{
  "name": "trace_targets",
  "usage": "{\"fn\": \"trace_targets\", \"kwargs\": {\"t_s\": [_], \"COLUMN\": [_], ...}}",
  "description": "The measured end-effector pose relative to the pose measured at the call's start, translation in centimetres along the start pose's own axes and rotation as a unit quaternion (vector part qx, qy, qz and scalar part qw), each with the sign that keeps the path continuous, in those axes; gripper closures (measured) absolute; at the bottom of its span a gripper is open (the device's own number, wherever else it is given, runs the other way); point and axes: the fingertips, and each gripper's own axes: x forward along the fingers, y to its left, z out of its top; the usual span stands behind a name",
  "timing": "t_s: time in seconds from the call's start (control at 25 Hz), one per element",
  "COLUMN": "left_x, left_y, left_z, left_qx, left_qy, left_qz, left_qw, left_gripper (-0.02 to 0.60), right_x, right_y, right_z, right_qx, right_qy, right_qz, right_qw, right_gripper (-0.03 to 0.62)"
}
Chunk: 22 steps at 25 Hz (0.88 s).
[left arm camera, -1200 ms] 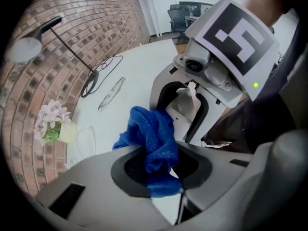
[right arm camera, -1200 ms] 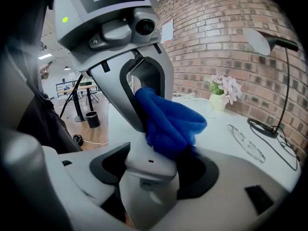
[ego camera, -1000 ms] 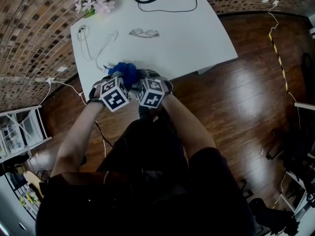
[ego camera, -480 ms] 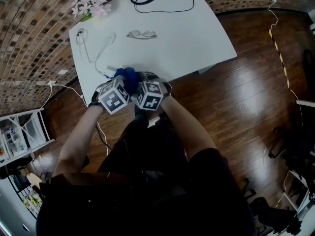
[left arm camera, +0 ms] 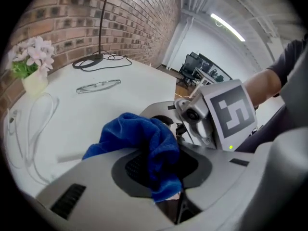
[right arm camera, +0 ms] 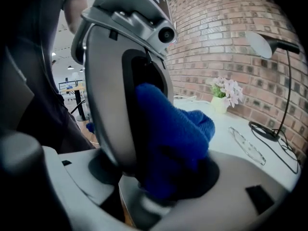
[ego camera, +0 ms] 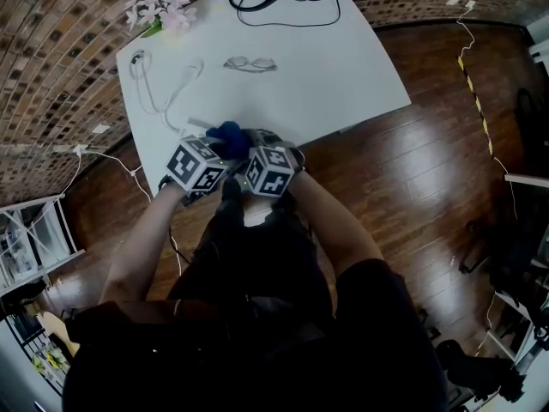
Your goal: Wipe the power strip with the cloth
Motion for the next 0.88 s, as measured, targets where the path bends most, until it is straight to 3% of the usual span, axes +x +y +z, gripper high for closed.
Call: {"fn": "trace_targets", "kwargs": {"t_s": [0.4, 0.64, 0.88], "left_x": [-1.0, -1.8, -3.0], "left_y": [0.7, 1.7, 3.9], "left_z": [-0.3, -0.9, -1.9], "left_qx": [-0.019, -0.023, 0.003], "left_qy": [-0.050, -0.076, -0.062], "left_qz": [-0.096, -0.121, -0.101], "left_qw": [0.9939, 0.9895, 0.9930], "left_gripper": [0.488, 0.490, 0.491], "right_x": [0.2, 0.5, 0.7], "right_y": [-0.4, -0.5, -0.7], "right_z": [0.0, -0.3, -0.4], "right_qx": [0.019, 0.034, 0.039], "right_qy": [0.019, 0.036, 0.037], "right_qz": [-0.002, 0.001, -0.003], "right_qw": [1.000, 0.999, 0.999], "right_gripper": [0.284, 0.286, 0.289]}}
